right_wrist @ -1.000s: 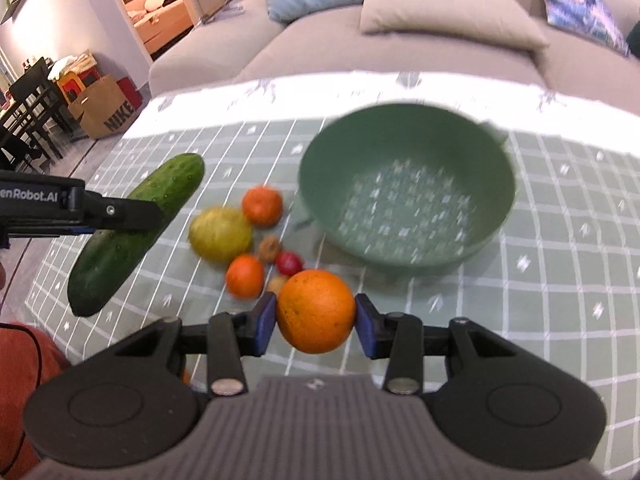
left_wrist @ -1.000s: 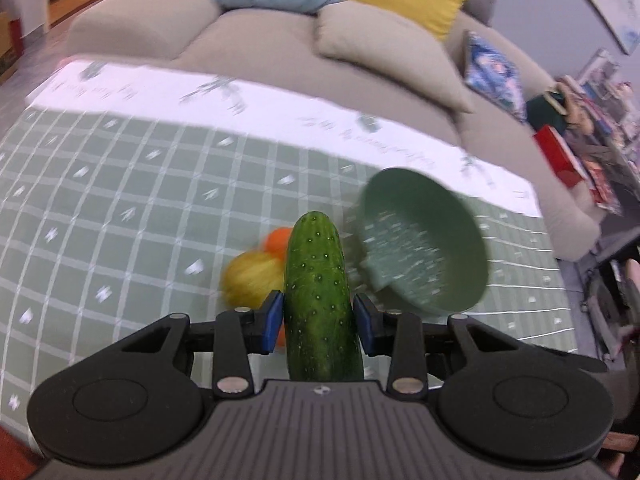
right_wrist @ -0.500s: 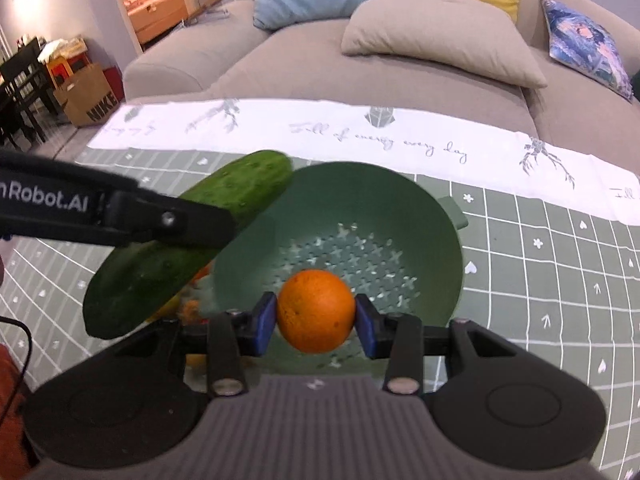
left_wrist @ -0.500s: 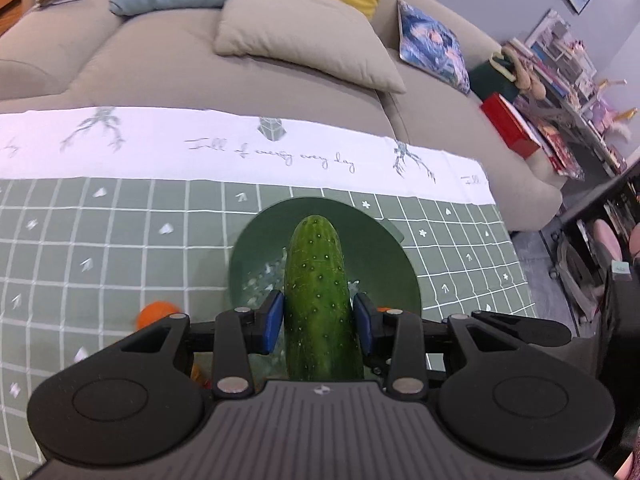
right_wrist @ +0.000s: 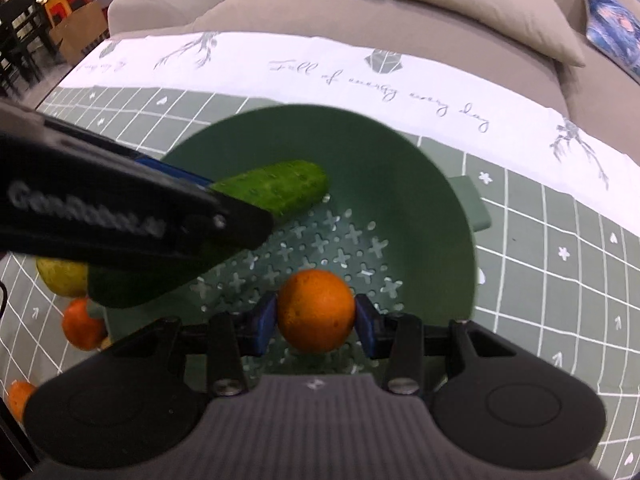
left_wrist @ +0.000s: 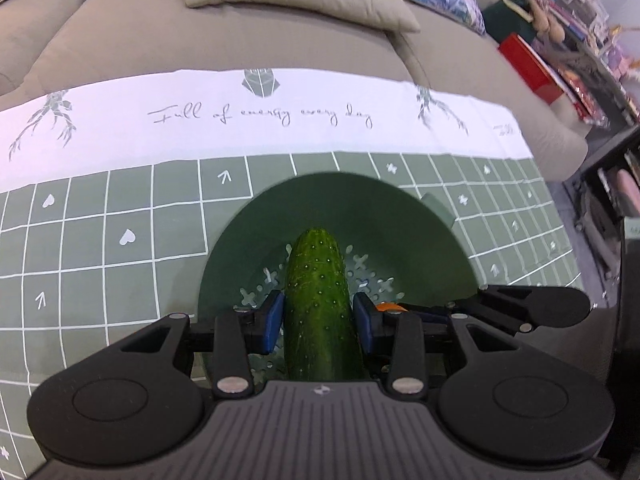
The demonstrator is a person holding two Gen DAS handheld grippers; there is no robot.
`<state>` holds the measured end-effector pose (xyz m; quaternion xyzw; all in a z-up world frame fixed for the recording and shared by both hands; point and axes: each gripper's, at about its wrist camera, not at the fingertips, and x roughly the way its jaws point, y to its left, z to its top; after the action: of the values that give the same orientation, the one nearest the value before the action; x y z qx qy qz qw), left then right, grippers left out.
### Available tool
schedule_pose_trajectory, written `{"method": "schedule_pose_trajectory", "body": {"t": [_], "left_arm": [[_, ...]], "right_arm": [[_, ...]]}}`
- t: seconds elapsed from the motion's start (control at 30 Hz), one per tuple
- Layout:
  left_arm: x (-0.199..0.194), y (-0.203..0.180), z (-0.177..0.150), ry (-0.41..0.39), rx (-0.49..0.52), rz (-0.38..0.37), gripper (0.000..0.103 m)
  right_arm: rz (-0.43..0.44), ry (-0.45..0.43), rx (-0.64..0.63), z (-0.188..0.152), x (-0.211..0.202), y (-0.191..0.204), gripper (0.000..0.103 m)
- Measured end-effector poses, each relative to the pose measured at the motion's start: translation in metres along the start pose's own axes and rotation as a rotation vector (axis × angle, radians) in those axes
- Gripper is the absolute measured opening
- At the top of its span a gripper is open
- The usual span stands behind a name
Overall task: Organize fruits
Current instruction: 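Carry the orange with the right tool while the left tool carries the cucumber to the colander, then open the right tool over the colander while the left tool releases the cucumber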
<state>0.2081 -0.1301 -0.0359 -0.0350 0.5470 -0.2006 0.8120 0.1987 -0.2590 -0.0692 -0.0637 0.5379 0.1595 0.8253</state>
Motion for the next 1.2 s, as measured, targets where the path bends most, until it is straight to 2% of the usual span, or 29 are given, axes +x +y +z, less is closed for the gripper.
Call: {"method": "schedule_pose_trajectory", "body": {"t": [0.4,0.63,0.8,1.0,1.1,1.2], "left_arm": [[0.019,0.004,-0.004,0.070,0.001,-0.010,0.041],[0.025,-0.004,-0.006,0.091,0.069,0.046,0.041],[0.025,-0.006,-0.007,0.092,0.081,0.053,0.042],[0.020,-0.006,-0.009,0.105,0.081,0.053,0.056],[0.010,-0.004,-0.011,0.091,0.062,0.057,0.056],[-0.006,-0.004,-0.014,0.059,0.056,0.046,0.056]], "right_arm": [[0.012,0.059,-0.058,-0.002,0.021,0.010,0.039],[0.025,0.073,-0.066,-0.002,0.026,0.014,0.039],[0.015,0.076,-0.083,-0.001,0.026,0.016,0.046],[0.007,0.063,-0.095,0.000,0.018,0.020,0.057],[-0.009,0.042,-0.096,0.000,0.010,0.022,0.066],[-0.025,0.017,-0.094,0.000,-0.004,0.023,0.066]]}}
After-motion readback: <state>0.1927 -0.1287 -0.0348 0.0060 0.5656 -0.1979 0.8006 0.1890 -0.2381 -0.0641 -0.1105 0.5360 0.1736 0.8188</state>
